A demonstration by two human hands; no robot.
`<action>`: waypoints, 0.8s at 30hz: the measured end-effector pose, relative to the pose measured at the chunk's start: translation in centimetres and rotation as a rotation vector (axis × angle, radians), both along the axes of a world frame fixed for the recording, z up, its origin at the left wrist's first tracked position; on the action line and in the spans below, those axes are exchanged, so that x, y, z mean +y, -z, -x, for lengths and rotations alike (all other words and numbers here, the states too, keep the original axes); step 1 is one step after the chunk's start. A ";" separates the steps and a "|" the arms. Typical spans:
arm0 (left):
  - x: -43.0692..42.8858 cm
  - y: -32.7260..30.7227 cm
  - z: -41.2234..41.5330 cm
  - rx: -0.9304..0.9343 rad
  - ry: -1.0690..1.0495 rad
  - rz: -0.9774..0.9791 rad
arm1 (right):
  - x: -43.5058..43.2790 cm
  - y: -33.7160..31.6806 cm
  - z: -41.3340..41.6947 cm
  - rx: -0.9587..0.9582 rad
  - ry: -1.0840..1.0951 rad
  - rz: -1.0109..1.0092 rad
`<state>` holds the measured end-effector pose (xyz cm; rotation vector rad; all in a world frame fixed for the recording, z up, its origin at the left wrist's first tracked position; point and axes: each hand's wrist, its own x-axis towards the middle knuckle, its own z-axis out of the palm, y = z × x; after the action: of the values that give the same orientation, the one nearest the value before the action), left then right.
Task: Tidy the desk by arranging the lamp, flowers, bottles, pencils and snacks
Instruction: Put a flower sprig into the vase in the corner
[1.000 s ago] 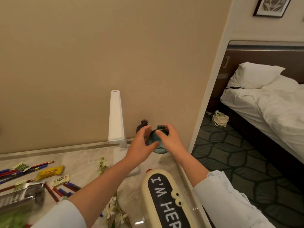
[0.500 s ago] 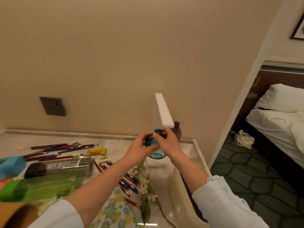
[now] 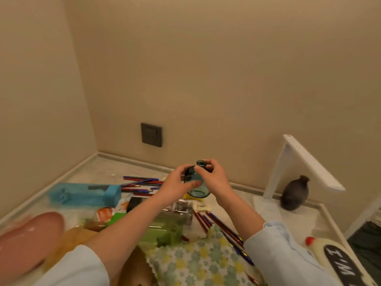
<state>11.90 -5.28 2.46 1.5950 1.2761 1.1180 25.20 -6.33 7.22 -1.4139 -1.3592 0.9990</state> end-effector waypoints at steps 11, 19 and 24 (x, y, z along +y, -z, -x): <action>4.9 -0.8 21.3 0.099 -0.097 -0.031 | 5.8 -0.7 20.3 0.071 -0.127 -0.008; 7.9 1.0 31.4 0.266 -0.244 -0.016 | 9.7 1.1 29.7 0.042 -0.157 0.079; 10.1 3.5 33.5 0.186 -0.329 0.128 | 12.3 2.9 32.2 0.085 -0.114 0.146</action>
<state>-21.57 4.79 -1.06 1.4540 1.7462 1.0746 -7.03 5.98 4.33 -1.3955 -1.3385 1.2411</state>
